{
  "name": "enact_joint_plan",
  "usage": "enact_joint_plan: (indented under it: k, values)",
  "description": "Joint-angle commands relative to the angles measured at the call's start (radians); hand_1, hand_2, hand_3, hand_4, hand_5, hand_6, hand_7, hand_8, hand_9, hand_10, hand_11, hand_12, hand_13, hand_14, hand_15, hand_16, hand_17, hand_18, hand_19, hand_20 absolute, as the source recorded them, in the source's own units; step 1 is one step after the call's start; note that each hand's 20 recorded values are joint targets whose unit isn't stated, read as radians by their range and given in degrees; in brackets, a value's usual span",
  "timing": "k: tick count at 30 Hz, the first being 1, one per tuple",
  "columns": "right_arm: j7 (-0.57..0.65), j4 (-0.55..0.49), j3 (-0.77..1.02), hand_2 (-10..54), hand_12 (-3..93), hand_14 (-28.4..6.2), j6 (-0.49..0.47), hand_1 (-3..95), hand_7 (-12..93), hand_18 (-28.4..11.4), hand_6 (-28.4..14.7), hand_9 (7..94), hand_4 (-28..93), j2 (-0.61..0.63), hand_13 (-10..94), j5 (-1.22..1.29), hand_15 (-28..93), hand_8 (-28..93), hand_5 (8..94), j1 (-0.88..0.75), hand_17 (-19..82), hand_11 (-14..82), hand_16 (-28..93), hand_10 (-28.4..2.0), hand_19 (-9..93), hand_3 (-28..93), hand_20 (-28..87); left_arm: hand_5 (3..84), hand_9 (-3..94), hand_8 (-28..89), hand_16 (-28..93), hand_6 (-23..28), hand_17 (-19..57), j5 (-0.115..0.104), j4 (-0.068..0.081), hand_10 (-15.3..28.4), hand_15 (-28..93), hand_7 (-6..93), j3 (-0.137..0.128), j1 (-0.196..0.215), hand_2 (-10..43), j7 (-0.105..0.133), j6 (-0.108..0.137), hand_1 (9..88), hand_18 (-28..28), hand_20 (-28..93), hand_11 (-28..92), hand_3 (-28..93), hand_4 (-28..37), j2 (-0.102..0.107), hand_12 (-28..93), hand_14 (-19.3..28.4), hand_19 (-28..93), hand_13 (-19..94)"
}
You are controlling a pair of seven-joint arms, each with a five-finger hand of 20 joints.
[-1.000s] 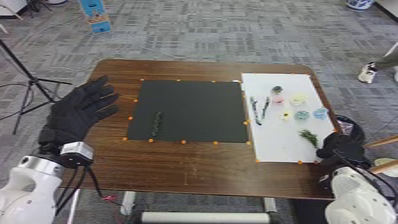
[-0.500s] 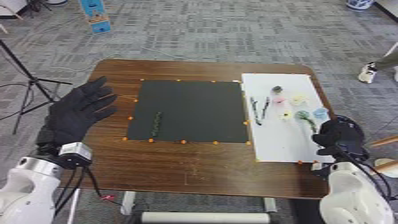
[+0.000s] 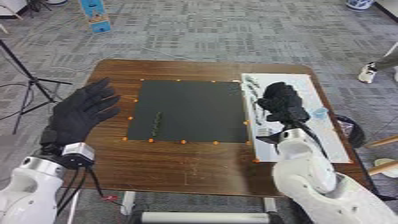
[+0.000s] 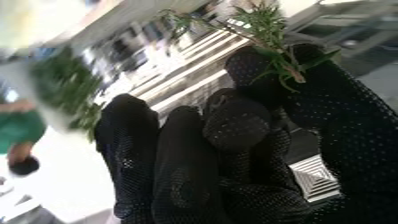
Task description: Arrange flowers
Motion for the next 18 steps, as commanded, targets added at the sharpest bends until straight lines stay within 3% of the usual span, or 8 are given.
enact_joint_plan:
  k: [1,3,9,13,18]
  values:
    - [-0.034,0.143,-0.209,-6.3,45.4,-3.9,-0.104,37.8,59,-20.7,0.7,80.2,-6,-0.145,84,0.059,89,30,68.1,0.237,56,65.1,41,-9.6,93,81,75,30.5,29.1,-10,1,2.7,-9.3,-0.005,0.006,12.7,29,20.5,-0.028,-0.031,-4.4,-0.002,0.008,23.5,22.7,9,25,71,-28.3,0.035,18,14.7,45,24]
    - [-0.037,0.195,-0.25,-6.3,45.4,-3.9,-0.128,38.3,59,-20.7,0.6,80.1,-7,-0.176,84,0.086,89,29,68.1,0.27,56,64.9,41,-9.7,93,81,75,30.5,29.2,-10,1,2.8,-9.3,-0.001,0.006,12.7,29,20.5,-0.027,-0.039,-4.4,0.0,-0.001,23.4,22.6,9,25,71,-28.3,0.037,18,14.7,45,24]
    - [-0.006,0.322,-0.358,-6.5,44.8,-3.7,-0.221,39.4,59,-20.7,0.8,80.4,-8,-0.257,84,0.085,89,26,68.7,0.353,56,64.5,41,-9.7,93,80,75,30.5,29.3,-10,1,2.7,-9.3,-0.004,0.008,12.7,29,20.5,-0.016,-0.05,-4.5,0.006,0.0,23.4,22.7,9,25,71,-28.3,0.042,18,14.7,45,24]
    - [0.005,0.362,-0.436,-6.9,44.6,-3.8,-0.286,40.2,59,-20.6,0.5,80.5,-9,-0.275,84,0.089,89,25,69.1,0.406,57,64.4,41,-9.6,93,80,75,30.5,29.2,-10,1,2.7,-9.3,-0.005,0.01,12.7,29,20.5,-0.01,-0.054,-4.5,0.009,-0.002,23.3,22.6,9,25,71,-28.3,0.049,18,14.8,45,24]
    - [0.007,0.374,-0.462,-7.3,44.8,-3.8,-0.298,41.3,57,-20.7,-0.4,80.7,-10,-0.301,84,0.099,88,24,69.7,0.41,56,63.8,41,-9.8,93,80,75,30.6,29.2,-10,1,2.7,-9.3,-0.005,0.011,12.7,29,20.4,0.0,-0.059,-4.5,0.005,-0.01,23.3,22.6,9,25,71,-28.3,0.055,18,14.8,45,24]
